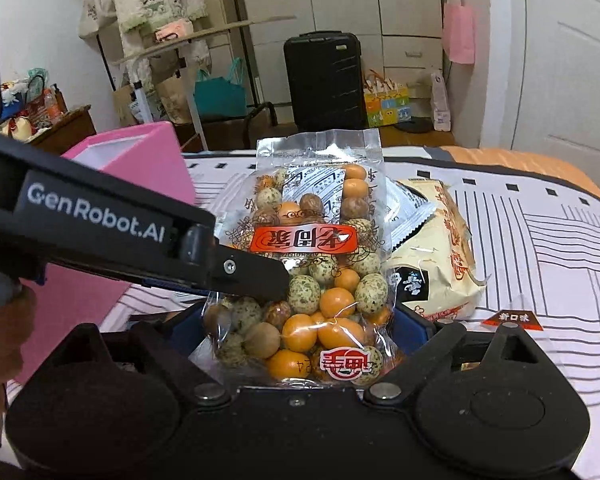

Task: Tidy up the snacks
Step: 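Reach the left tool to the large peanut bag and grasp it, then carry the peanut bag with the left tool over the pink box and release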

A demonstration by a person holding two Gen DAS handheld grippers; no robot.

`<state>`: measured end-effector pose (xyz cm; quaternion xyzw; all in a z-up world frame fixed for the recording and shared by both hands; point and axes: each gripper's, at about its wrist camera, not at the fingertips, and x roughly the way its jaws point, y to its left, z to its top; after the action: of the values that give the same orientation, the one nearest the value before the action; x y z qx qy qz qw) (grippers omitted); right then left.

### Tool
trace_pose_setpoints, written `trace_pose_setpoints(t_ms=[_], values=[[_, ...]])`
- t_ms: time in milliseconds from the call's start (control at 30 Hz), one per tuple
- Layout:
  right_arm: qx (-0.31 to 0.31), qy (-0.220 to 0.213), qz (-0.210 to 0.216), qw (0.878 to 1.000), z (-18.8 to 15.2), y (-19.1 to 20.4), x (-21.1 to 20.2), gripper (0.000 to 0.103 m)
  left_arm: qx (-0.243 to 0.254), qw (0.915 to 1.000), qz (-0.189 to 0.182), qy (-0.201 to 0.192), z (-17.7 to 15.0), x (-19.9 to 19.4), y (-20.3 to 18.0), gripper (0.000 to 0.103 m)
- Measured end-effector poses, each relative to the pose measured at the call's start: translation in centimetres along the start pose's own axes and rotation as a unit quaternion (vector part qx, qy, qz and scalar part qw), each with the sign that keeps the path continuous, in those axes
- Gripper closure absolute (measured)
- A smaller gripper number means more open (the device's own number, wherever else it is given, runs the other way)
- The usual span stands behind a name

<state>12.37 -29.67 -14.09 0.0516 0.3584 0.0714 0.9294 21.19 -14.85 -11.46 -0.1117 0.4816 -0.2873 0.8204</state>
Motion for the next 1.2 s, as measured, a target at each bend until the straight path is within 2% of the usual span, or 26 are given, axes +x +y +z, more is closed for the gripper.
trace_pose_setpoints(t_ms=[367, 567, 867, 1200], values=[[-0.002, 0.019, 0.025, 1.000, 0.1, 3.0, -6.3, 0.007, 0.005, 0.9994, 0.017, 0.028, -2.1, -6.8, -2.4, 0.064], [-0.010, 0.050, 0.045, 0.998, -0.1, 5.0, -9.0, 0.007, -0.005, 0.9972, 0.033, 0.067, -3.1, -10.2, -3.1, 0.064], [-0.054, 0.059, 0.053, 0.995, 0.2, 9.5, -13.2, 0.007, -0.003, 0.9974, 0.041, 0.060, -5.1, -16.7, -3.4, 0.063], [-0.100, 0.068, 0.071, 0.990, 1.5, 15.2, -16.2, 0.007, -0.002, 0.9987, 0.040, 0.031, -6.8, -23.7, -1.5, 0.057]])
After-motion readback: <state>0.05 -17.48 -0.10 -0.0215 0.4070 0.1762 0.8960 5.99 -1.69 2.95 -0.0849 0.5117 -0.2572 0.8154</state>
